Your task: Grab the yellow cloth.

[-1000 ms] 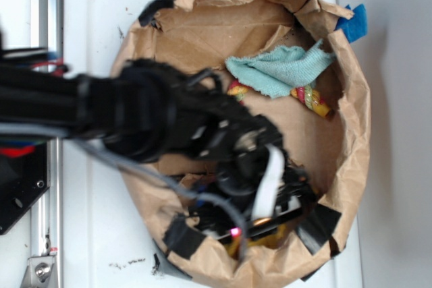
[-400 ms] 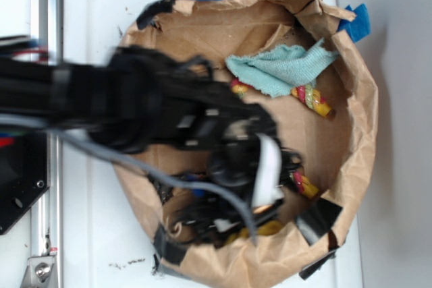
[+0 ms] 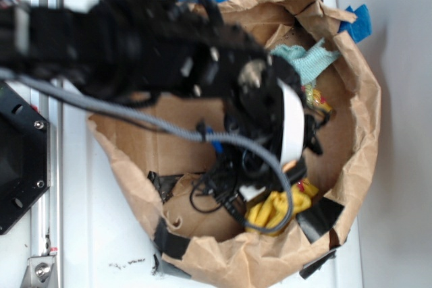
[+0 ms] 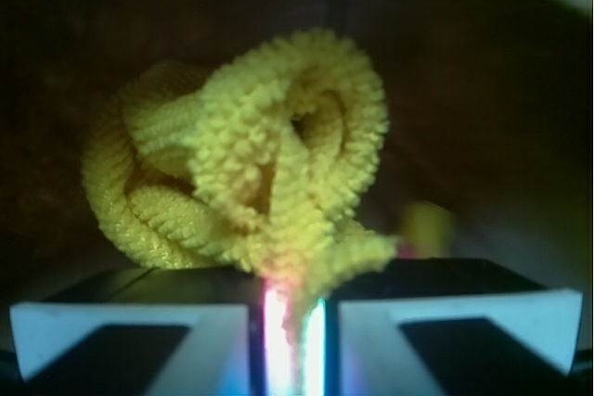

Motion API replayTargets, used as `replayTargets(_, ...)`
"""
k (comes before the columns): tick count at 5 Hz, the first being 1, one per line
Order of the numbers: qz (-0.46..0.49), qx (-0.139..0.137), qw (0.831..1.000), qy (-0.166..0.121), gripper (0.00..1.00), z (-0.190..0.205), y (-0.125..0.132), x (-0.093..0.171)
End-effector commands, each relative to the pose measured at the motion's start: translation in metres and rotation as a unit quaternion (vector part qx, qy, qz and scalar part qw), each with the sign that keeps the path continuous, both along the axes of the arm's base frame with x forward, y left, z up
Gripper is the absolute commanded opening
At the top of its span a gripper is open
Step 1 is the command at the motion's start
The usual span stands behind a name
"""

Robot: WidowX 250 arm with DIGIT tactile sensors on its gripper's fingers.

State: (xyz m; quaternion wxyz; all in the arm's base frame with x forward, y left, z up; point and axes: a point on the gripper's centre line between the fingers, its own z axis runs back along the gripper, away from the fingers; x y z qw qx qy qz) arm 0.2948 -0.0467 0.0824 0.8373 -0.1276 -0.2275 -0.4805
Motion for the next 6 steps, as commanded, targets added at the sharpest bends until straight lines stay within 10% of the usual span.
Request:
replayTargets(1, 0.195, 0.010, 0.980, 0.026, 0.00, 0.063, 0.032, 0.015)
replayTargets(3, 0.358, 0.141, 0.915, 0.124, 0.00, 0.098, 0.035, -0.002)
replayTargets(4, 0.422, 0.152, 0.877, 0.175, 0.00, 0.104, 0.046, 0.002)
replayTargets(6, 0.482, 0.140, 0.852, 0.148, 0.00, 0.116, 0.021, -0.079)
